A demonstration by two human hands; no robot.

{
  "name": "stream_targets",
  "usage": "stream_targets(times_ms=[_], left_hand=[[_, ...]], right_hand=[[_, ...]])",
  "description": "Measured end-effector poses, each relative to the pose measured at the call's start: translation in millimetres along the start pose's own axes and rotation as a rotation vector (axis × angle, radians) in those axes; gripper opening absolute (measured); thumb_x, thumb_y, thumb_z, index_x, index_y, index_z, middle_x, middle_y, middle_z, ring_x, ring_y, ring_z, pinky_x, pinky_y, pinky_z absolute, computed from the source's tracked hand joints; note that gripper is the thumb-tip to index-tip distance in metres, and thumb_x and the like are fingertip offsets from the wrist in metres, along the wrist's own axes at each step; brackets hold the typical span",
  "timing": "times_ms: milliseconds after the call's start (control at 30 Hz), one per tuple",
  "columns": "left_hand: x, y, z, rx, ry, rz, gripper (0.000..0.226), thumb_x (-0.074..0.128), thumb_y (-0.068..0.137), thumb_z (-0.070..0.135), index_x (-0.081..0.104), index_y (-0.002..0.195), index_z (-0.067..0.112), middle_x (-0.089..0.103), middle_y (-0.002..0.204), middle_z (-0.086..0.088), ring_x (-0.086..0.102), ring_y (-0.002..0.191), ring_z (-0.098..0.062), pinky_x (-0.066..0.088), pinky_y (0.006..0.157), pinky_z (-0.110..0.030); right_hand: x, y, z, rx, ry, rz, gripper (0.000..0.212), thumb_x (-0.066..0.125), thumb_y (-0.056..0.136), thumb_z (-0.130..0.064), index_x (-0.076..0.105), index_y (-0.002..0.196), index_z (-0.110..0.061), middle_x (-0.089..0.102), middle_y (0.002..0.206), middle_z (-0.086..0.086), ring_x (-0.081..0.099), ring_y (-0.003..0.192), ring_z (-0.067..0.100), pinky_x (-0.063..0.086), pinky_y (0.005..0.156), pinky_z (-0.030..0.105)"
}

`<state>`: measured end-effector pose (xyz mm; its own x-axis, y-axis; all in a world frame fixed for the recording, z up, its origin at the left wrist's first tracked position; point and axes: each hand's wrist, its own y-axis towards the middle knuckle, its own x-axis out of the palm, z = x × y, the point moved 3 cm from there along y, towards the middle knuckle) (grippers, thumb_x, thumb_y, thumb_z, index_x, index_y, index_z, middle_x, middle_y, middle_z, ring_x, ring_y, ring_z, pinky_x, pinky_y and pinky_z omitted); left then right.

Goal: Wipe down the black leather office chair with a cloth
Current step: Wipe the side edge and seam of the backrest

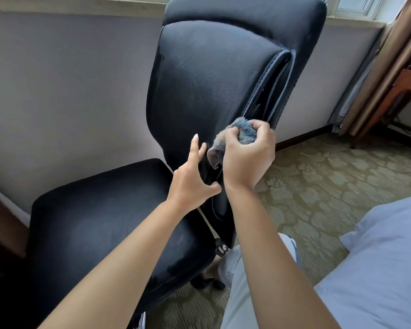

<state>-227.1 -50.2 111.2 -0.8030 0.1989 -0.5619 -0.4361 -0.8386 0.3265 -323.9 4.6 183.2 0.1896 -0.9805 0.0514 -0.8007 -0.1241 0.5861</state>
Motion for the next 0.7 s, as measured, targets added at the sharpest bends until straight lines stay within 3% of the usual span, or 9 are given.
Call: stream_targets(times_ms=[67,133,233,367,433,500,700], left_hand=[[0,-2,1,0.006,-0.018,-0.006,0.119,0.080,0.068,0.024,-0.006,0.151,0.032,0.037,0.149,0.016,0.053,0.119,-0.003,0.047,0.098,-0.030],[-2,-3,1,0.012,-0.021,0.000,0.111,0.076,0.073,0.017,-0.002,0.152,0.026,0.035,0.151,0.011,0.056,0.111,-0.004,0.042,0.094,-0.018],[-4,-5,3,0.042,0.009,0.014,0.102,0.071,0.079,0.008,0.001,0.152,0.021,0.034,0.151,0.008,0.048,0.108,-0.005,0.033,0.084,-0.007],[-4,-9,6,0.019,-0.009,-0.003,0.105,0.073,0.076,0.017,0.001,0.152,0.023,0.034,0.150,0.012,0.056,0.108,-0.003,0.037,0.090,-0.011],[-3,-11,5,0.015,-0.009,-0.010,0.111,0.076,0.071,0.023,-0.001,0.152,0.027,0.035,0.150,0.015,0.054,0.115,-0.001,0.043,0.099,-0.023],[-3,-12,4,0.009,0.001,-0.014,0.114,0.077,0.069,0.021,-0.001,0.152,0.030,0.035,0.149,0.018,0.052,0.111,0.004,0.046,0.099,-0.032],[-5,-17,9,0.018,0.007,-0.013,0.104,0.073,0.073,0.017,0.006,0.152,0.023,0.033,0.151,0.012,0.059,0.113,-0.011,0.042,0.096,-0.022]], right_hand=[[-1,-16,8,0.031,-0.001,-0.022,0.017,0.069,0.068,-0.006,0.063,0.084,-0.005,0.062,0.084,0.005,0.054,0.075,0.014,0.030,0.065,0.004],[-3,-34,16,0.061,-0.016,-0.045,0.019,0.070,0.068,-0.005,0.063,0.085,-0.005,0.062,0.085,0.005,0.058,0.076,0.017,0.030,0.066,0.007],[-8,-56,24,0.075,-0.049,-0.091,0.019,0.071,0.069,-0.004,0.064,0.086,-0.005,0.063,0.086,0.005,0.058,0.074,0.018,0.028,0.064,-0.002],[-12,-40,13,0.079,-0.056,-0.052,0.015,0.070,0.072,-0.008,0.067,0.087,-0.007,0.063,0.086,0.004,0.059,0.077,0.017,0.029,0.063,0.008],[-11,-21,1,0.023,-0.044,-0.005,0.014,0.069,0.074,-0.010,0.068,0.087,-0.008,0.063,0.085,0.004,0.053,0.075,0.006,0.030,0.062,0.006],[-11,-10,-5,-0.032,-0.052,0.009,0.013,0.069,0.074,-0.012,0.070,0.086,-0.008,0.064,0.083,0.004,0.050,0.075,0.006,0.029,0.062,0.002],[-21,-43,17,-0.081,-0.156,-0.063,0.017,0.068,0.074,-0.017,0.073,0.085,-0.006,0.068,0.080,0.004,0.066,0.069,0.022,0.031,0.065,0.010]])
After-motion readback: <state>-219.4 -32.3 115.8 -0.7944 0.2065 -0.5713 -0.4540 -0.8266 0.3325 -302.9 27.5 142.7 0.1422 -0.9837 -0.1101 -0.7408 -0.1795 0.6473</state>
